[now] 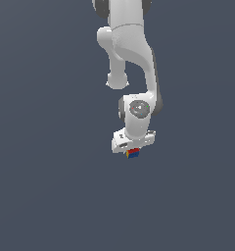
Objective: Pick up the object and move it to a goal position.
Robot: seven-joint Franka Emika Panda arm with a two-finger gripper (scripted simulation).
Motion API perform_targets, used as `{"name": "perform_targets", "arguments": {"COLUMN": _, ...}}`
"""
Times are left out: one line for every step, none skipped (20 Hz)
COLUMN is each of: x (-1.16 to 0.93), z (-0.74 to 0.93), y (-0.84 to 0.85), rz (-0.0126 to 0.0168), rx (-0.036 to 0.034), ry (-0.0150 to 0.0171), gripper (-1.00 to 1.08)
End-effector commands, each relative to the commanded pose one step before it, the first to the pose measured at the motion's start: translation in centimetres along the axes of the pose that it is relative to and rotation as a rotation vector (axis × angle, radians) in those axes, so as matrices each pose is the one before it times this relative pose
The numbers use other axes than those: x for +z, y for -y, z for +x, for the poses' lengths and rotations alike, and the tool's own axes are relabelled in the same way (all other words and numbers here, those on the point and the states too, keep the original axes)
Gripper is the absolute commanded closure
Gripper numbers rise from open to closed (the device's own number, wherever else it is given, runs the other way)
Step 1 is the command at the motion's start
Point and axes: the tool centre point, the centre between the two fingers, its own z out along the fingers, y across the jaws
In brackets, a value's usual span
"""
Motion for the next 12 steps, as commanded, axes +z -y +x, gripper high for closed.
{"name": "perform_targets", "arguments": {"x": -0.432, "z": 0.032, "y": -0.125, "rz": -0.00044, "rx": 0.00025, "ry": -0.00195, "gripper": 1.08}}
{"name": "perform_targets", "arguments": {"x": -0.262, "z": -0.025, "y": -0.074, "rz": 0.00000, "rx": 0.00000, "ry": 0.00000, "gripper": 1.08}}
{"name": "perform_targets", "arguments": {"x": -0.322, "z": -0.030, "y": -0.091, "rz": 0.00000, "rx": 0.00000, "ry": 0.00000, "gripper": 1.08}}
{"name": "perform_targets", "arguments": {"x": -0.383, "z": -0.036, "y": -0.108, "rz": 0.00000, "rx": 0.00000, "ry": 0.00000, "gripper": 1.08}}
{"name": "perform_targets", "arguments": {"x": -0.445, "z": -0.041, "y": -0.126, "rz": 0.00000, "rx": 0.00000, "ry": 0.00000, "gripper": 1.08}}
{"name": "perform_targets", "arguments": {"x": -0.508, "z": -0.047, "y": -0.143, "rz": 0.00000, "rx": 0.00000, "ry": 0.00000, "gripper": 1.08}}
{"name": "perform_targets", "arguments": {"x": -0.573, "z": -0.052, "y": -0.161, "rz": 0.00000, "rx": 0.00000, "ry": 0.00000, "gripper": 1.08}}
{"name": "perform_targets", "arguments": {"x": -0.640, "z": -0.058, "y": -0.180, "rz": 0.00000, "rx": 0.00000, "ry": 0.00000, "gripper": 1.08}}
{"name": "perform_targets", "arguments": {"x": -0.709, "z": -0.063, "y": -0.199, "rz": 0.00000, "rx": 0.00000, "ry": 0.00000, "gripper": 1.08}}
{"name": "perform_targets", "arguments": {"x": -0.775, "z": -0.068, "y": -0.217, "rz": 0.00000, "rx": 0.00000, "ry": 0.00000, "gripper": 1.08}}
{"name": "perform_targets", "arguments": {"x": -0.850, "z": -0.067, "y": -0.194, "rz": -0.00006, "rx": -0.00066, "ry": -0.00019, "gripper": 1.08}}
{"name": "perform_targets", "arguments": {"x": -0.897, "z": -0.076, "y": -0.250, "rz": 0.00000, "rx": 0.00000, "ry": 0.00000, "gripper": 1.08}}
